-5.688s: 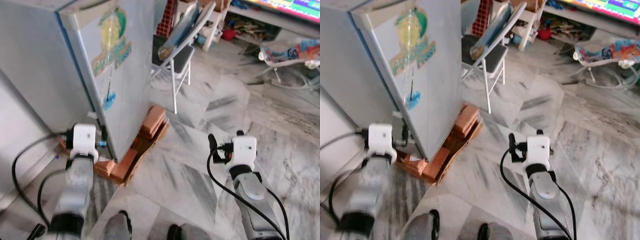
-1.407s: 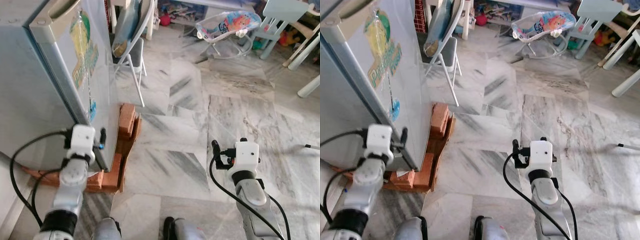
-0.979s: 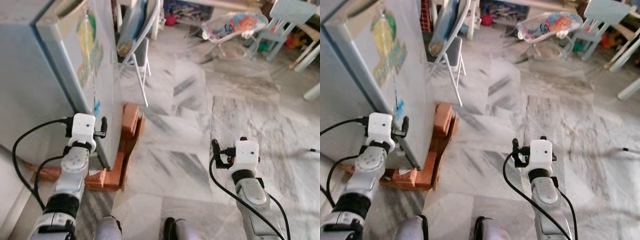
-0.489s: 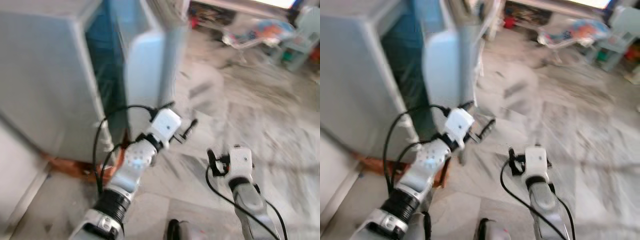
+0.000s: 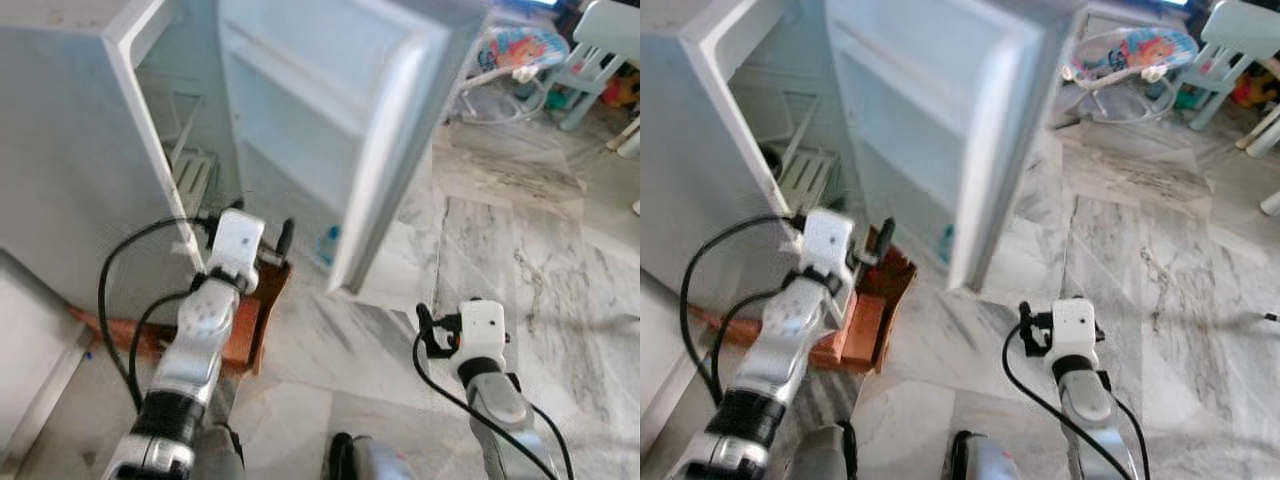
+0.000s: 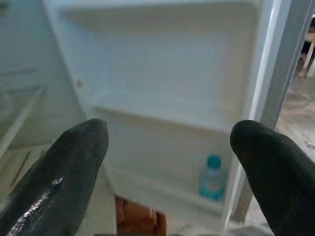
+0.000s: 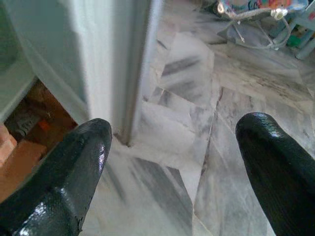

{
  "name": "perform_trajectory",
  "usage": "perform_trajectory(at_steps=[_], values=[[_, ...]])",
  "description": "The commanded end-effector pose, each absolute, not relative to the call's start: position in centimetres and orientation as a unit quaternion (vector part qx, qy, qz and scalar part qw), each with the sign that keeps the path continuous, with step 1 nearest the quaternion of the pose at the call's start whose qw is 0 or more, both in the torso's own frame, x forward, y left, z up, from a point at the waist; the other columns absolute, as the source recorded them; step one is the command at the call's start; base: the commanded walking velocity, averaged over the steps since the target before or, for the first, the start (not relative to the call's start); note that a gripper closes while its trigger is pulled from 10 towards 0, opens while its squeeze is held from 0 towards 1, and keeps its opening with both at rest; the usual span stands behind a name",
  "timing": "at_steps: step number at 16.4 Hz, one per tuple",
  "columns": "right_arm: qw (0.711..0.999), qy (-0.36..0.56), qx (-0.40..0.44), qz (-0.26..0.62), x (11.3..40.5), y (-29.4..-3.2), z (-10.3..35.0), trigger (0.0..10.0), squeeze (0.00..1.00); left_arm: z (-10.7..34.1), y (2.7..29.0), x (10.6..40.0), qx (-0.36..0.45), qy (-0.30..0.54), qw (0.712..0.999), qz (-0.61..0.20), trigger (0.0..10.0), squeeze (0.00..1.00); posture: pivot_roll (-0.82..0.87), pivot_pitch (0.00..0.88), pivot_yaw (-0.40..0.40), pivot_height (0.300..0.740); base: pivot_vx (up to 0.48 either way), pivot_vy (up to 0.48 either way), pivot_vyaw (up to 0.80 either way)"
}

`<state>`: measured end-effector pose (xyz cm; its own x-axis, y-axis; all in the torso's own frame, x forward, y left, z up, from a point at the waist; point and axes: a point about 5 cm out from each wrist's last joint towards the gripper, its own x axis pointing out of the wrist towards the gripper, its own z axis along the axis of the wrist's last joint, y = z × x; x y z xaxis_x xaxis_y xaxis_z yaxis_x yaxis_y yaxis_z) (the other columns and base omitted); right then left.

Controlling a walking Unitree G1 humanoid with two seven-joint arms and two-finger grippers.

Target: Restocking fridge

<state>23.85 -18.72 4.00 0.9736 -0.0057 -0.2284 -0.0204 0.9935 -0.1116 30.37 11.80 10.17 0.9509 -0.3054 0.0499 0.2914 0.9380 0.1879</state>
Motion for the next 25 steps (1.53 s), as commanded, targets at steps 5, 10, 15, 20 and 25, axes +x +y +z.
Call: perform_trajectory(at_steps=[5,10,15,20,25], values=[[0.991,0.121,-0.056,0.008,24.0,-18.6,3.8,10.0,0.0,7.3,12.6,27.0,0.089,0.005,0.986,-0.138,10.0,0.0,0.08,0.12,-0.101,0.74,0.048,-0.312,-0.8],[0.994,0.094,-0.06,0.007,25.0,-18.4,4.8,10.0,0.0,8.2,15.9,26.2,0.112,0.016,0.99,-0.085,10.0,0.0,0.12,0.139,-0.066,0.74,0.055,-0.426,-0.77],[0.995,0.081,-0.054,0.008,25.7,-18.1,5.3,10.0,0.0,7.5,16.3,26.0,0.111,0.038,0.991,-0.065,10.0,0.0,0.11,0.133,-0.09,0.74,0.349,-0.272,-0.34],[0.997,0.06,-0.042,0.019,26.0,-17.2,5.9,10.0,0.0,7.2,15.9,26.7,0.11,0.044,0.992,-0.046,10.0,0.0,0.1,0.113,-0.1,0.74,0.455,0.0,0.0],[0.998,0.052,-0.042,0.022,26.0,-17.0,6.0,10.0,0.0,6.6,16.5,27.0,0.117,0.052,0.991,-0.026,10.0,0.0,0.09,0.098,-0.096,0.74,0.48,0.0,0.0]])
